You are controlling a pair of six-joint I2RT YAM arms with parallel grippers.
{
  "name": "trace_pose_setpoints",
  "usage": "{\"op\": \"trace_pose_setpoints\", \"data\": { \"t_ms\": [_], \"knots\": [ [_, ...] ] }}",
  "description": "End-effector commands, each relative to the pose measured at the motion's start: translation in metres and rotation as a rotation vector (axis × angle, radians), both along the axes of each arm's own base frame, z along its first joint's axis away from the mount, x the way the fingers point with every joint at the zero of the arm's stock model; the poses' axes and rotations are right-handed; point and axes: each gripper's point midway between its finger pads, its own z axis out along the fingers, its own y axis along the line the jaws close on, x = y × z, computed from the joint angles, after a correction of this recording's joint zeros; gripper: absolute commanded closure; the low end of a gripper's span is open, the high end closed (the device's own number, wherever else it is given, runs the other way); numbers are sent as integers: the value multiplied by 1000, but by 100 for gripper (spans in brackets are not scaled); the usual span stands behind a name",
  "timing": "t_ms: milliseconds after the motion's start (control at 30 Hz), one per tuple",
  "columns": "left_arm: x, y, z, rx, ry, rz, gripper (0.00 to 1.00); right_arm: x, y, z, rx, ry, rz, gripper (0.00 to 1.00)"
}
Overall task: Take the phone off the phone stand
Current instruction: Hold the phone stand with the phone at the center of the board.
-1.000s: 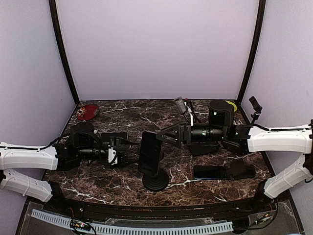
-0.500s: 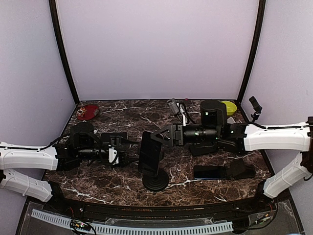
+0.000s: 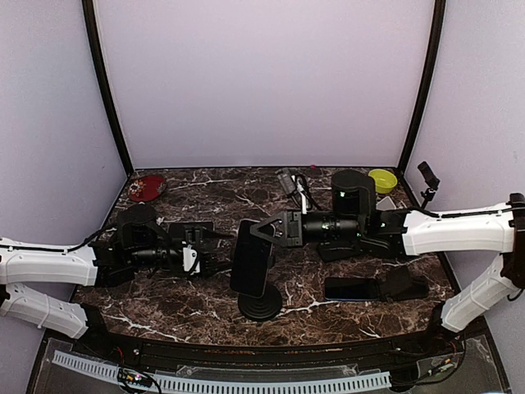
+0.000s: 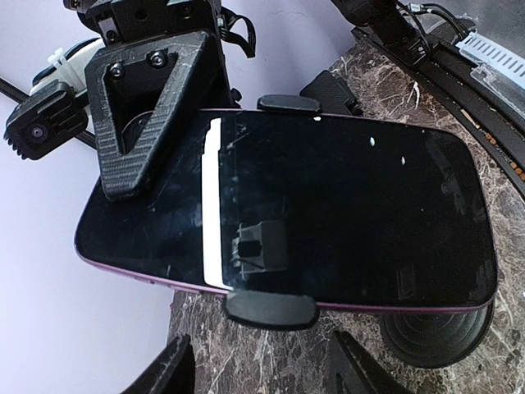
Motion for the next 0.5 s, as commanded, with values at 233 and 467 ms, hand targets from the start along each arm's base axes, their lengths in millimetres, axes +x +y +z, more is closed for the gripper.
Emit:
{"op": "trace_pose_setpoints", "data": {
  "t_ms": [233, 467],
  "knots": [
    [-17, -8, 19, -41, -22, -77, 42, -4, -3, 13, 30, -67, 109, 100],
    [-27, -21, 18, -46, -2, -125, 48, 2, -5, 11, 17, -79, 166, 100]
  ]
}}
